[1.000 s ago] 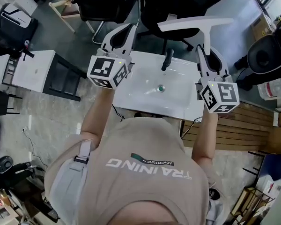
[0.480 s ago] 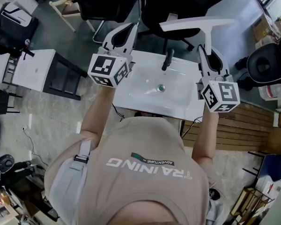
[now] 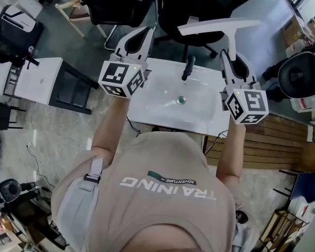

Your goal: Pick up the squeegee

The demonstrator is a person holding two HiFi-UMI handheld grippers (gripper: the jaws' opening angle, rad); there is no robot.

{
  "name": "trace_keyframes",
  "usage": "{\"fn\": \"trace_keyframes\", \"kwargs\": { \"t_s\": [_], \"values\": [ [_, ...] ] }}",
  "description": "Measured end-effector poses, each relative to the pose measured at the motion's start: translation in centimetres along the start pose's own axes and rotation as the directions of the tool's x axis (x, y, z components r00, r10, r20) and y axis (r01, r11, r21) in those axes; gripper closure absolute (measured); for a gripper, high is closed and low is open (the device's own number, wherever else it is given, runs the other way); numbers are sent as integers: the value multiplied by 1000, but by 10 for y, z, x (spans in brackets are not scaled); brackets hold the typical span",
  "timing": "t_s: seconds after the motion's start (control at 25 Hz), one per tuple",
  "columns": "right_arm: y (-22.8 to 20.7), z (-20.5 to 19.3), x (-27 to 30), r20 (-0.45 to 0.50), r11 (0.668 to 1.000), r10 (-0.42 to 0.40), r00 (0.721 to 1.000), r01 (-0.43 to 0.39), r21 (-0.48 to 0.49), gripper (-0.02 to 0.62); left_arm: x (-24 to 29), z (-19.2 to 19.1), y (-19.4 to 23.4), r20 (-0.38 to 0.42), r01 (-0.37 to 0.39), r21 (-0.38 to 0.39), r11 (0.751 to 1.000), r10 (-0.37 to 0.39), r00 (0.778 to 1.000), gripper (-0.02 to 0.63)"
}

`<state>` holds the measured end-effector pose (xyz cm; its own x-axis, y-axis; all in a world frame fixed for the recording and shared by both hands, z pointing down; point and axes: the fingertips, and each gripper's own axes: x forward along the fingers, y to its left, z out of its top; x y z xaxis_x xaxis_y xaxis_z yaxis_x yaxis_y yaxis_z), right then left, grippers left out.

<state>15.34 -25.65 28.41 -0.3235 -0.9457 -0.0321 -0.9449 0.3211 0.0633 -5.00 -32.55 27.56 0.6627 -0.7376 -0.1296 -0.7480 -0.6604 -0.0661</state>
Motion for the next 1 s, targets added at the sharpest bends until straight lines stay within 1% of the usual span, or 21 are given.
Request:
{"fn": "trace_keyframes", "kwargs": {
  "t_s": [0.12,0.36,0.6,0.8,1.0],
  "values": [
    [-1,1,0,2,1000,-2,1000,2,1,508,1,2,0,7,5,-10,1000,-5,1000,594],
    [-2,2,0,-5,1000,-3,1000,3,-17,509,1,5,0,10,2,-2,1000,-2,1000,594],
    [-2,4,0,1,1000,-9,1000,9,-18,508,1,0,2,1,6,-21,1000,-6,1000,594],
    [-1,6,1,3,1000,-10,1000,10,-17,508,0,3,3,1,10,-18,1000,-10,1000,594],
    [-3,0,1,-8,1000,-18,1000,18,-15,508,1,-1,1,-4,14,-28,999,-14,1000,594]
  ]
}}
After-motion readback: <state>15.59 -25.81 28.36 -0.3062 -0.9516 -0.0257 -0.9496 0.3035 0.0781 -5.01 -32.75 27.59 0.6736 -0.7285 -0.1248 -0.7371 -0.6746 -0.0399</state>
